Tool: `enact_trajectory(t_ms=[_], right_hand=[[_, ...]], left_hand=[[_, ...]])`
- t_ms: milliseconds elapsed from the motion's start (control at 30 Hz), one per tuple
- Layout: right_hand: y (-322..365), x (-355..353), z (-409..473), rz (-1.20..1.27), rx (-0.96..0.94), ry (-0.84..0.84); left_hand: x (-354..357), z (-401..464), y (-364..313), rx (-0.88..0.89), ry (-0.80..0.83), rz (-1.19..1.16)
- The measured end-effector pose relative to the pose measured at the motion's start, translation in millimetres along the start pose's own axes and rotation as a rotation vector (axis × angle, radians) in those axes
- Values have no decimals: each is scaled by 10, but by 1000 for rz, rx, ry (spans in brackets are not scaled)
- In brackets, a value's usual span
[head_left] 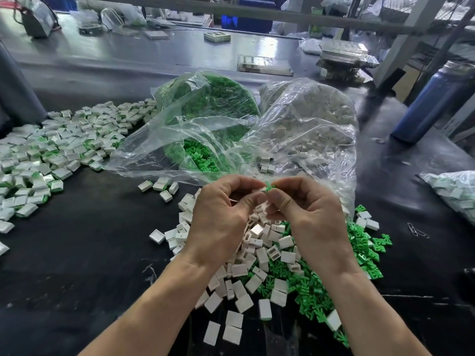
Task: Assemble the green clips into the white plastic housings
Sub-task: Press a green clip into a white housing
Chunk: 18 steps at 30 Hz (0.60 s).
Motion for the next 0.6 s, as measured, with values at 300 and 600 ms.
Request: enact_trajectory(t_ms=[300,600], right_hand=[[-12,6,15,-130,78,141],[118,64,-40,-111,-101,56]], left_hand=[[-68,20,50,15,29,60],[-48,47,49,-45,12,-182]])
Point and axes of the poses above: each hand's wrist, its own z-axis towards the middle knuckle, its own x-axis out of the palm, y = z × x, the point moved 6 cm from there along z, towards the middle knuckle, and after that the axes turned 15 degrees about z, right-handed, at the moved point
